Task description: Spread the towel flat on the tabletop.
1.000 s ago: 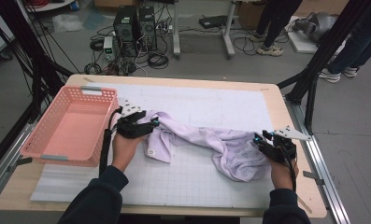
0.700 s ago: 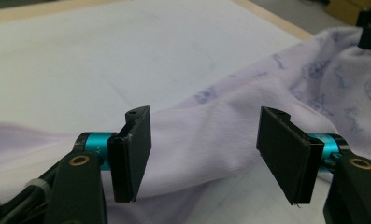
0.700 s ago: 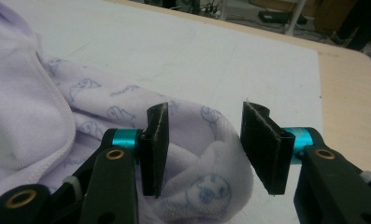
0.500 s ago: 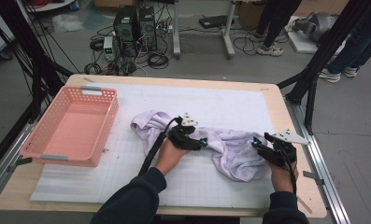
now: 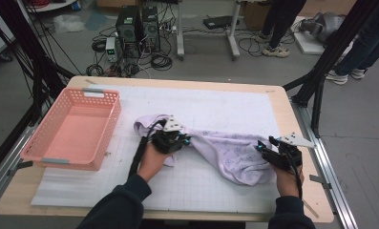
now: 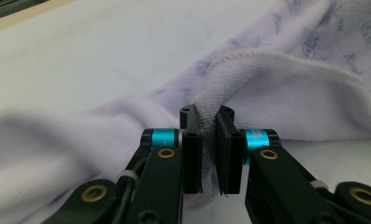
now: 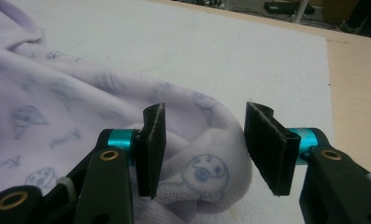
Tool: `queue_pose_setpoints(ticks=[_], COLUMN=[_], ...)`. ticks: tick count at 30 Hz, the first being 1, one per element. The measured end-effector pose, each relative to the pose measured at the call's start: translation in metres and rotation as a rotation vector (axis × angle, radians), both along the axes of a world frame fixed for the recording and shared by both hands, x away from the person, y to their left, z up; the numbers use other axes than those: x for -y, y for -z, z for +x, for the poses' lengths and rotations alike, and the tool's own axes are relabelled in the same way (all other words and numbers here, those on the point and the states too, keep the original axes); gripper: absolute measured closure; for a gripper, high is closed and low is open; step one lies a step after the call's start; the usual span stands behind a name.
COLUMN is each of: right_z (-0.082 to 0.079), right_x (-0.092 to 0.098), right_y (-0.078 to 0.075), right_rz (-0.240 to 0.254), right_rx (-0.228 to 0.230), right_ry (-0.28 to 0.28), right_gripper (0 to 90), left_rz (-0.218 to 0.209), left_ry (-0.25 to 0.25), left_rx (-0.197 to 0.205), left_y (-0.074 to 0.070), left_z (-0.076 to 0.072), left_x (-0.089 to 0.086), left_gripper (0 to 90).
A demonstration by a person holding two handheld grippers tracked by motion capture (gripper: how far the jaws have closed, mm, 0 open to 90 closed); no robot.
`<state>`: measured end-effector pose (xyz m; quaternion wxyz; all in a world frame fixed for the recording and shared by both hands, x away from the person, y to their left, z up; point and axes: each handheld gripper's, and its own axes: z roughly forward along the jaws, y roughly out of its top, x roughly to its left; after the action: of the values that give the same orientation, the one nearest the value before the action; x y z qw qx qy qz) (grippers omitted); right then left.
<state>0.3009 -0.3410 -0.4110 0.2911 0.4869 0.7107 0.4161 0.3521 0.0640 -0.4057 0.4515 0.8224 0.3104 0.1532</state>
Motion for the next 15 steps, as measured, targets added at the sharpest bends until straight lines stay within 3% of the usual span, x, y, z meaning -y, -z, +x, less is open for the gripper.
queue_pose_setpoints(ticks=[1,5,8,9,10,12,13,15], right_z=[0.000,-0.001,-0.001,-0.001,-0.001,0.001,0.002,0.005], right_x=[-0.001,-0.007,-0.009,-0.010,-0.012,-0.016,-0.019,-0.026], right_y=[-0.001,-0.005,-0.007,-0.008,-0.008,-0.006,-0.004,0.001], right_rz=[0.002,-0.002,0.010,0.014,0.019,0.015,0.007,-0.020], right_rx=[0.004,0.019,0.027,0.025,0.021,0.002,-0.011,-0.039], right_ry=[-0.003,-0.015,-0.014,-0.021,-0.025,-0.057,-0.076,-0.108], right_gripper=[48.5,48.8,48.7,48.8,49.0,49.5,49.6,49.6], left_rz=[0.000,-0.060,-0.059,-0.073,-0.073,-0.073,-0.077,-0.071], left_ry=[0.000,-0.079,-0.150,-0.208,-0.208,-0.267,-0.320,-0.335], left_rx=[0.000,-0.035,-0.040,-0.046,-0.046,-0.044,-0.027,-0.009], left_y=[0.000,0.002,0.009,0.014,0.014,0.017,0.017,0.016], left_z=[0.000,-0.004,-0.006,-0.005,-0.005,-0.002,0.000,0.000], left_x=[0.000,-0.050,-0.079,-0.097,-0.097,-0.111,-0.121,-0.123], left_gripper=[82.2,82.2,82.3,82.4,82.5,82.6,82.7,82.7])
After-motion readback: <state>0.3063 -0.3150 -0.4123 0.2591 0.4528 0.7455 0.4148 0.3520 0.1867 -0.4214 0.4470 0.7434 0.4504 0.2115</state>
